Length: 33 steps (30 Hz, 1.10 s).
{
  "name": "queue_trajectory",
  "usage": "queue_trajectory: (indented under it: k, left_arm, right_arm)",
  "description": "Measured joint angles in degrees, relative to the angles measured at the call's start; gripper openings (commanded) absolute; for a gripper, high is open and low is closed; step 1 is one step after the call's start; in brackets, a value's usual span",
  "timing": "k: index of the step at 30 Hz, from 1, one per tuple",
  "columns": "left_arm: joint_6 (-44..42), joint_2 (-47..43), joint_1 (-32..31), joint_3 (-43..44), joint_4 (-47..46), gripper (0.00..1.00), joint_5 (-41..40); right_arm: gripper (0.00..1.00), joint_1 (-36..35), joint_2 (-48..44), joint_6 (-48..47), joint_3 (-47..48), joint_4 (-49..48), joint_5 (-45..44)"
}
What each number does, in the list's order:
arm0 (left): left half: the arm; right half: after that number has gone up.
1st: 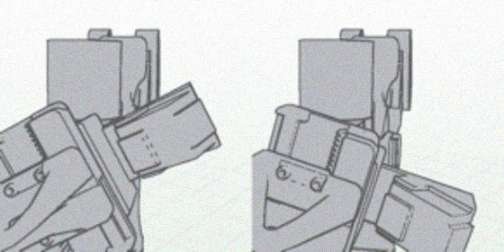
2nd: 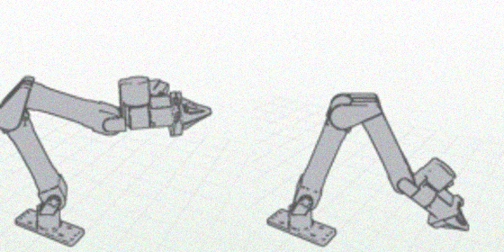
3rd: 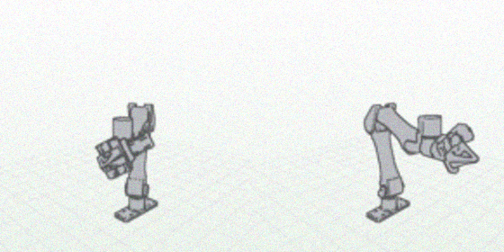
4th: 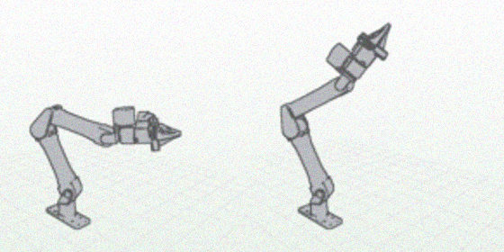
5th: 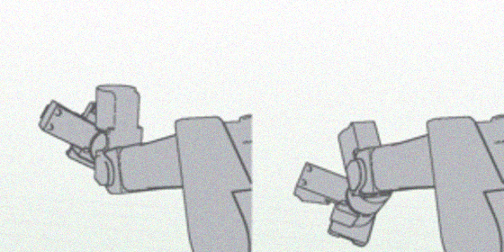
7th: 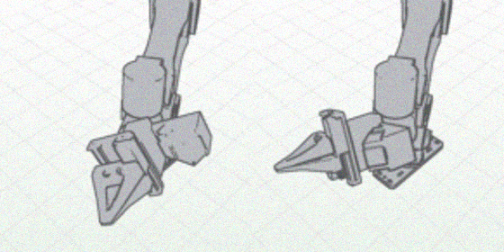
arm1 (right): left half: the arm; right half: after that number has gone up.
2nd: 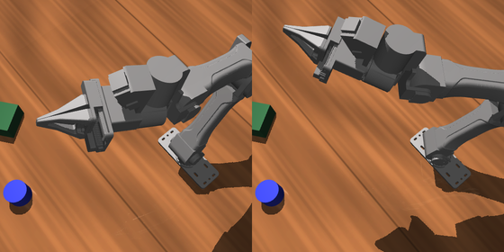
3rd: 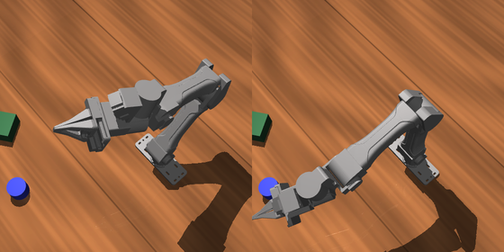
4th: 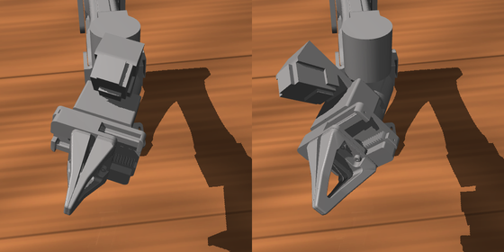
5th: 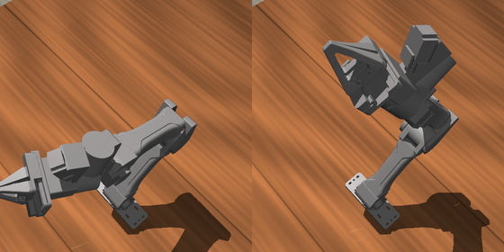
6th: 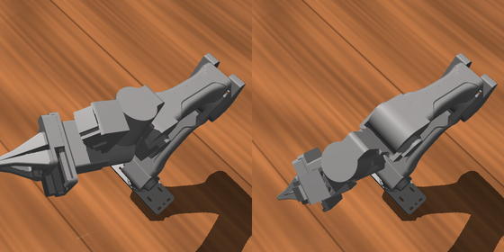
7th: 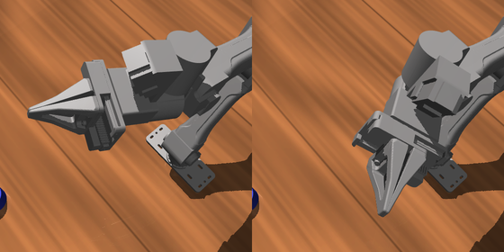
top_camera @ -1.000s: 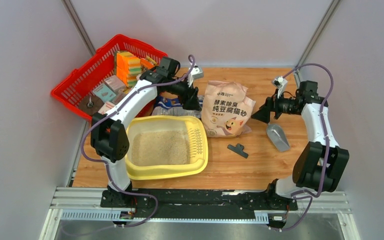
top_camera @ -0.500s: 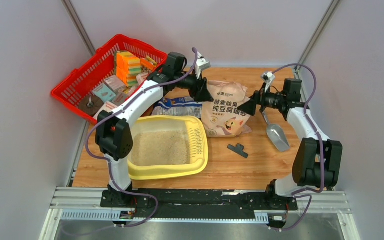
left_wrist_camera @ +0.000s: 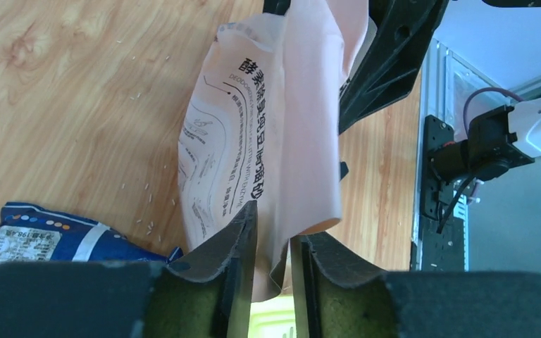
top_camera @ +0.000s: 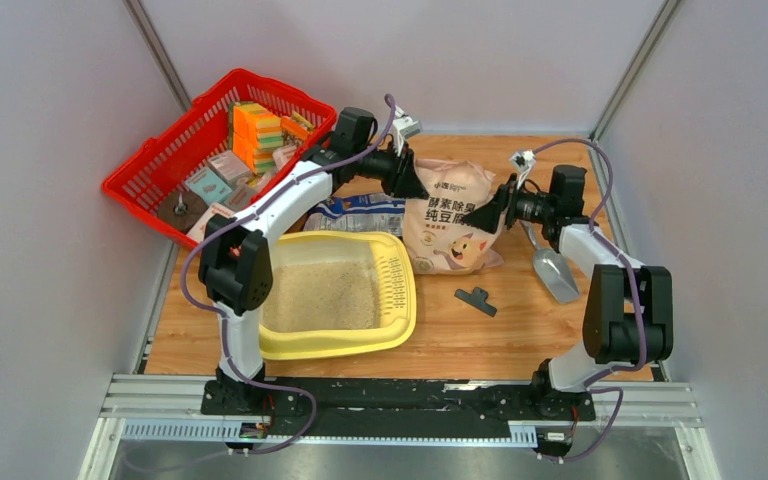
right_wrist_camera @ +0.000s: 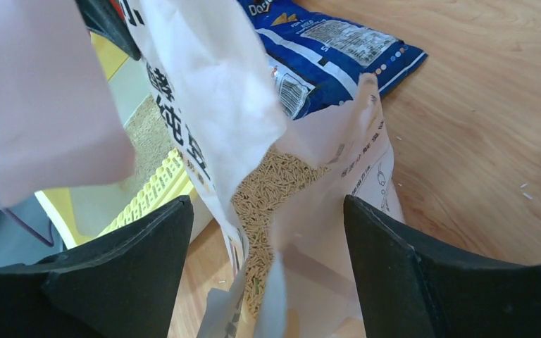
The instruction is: Fill the litter box with clean litter
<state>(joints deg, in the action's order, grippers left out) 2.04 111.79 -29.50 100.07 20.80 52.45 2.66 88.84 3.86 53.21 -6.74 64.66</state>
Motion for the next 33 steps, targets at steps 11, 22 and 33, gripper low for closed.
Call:
queue_trajectory:
  k: [11,22,33]
  left_arm:
    - [3.1,0.6,0.5,0.0,-1.2,0.00,1.1]
    - [4.9,1.1,1.2,-0.3,-2.3,0.00,1.9]
    - [7.2,1.3,1.4,-1.9,-4.9,0.45,2.7]
  right_arm:
    - [0.58,0.4,-1.2,7.6,-2.1,-5.4,-0.2]
    - [0.45,0.9,-4.5,10.7,-6.1,-6.3,-0.7]
    - [0.27,2.0,-3.0,19.3,-6.4,-10.4,-1.5]
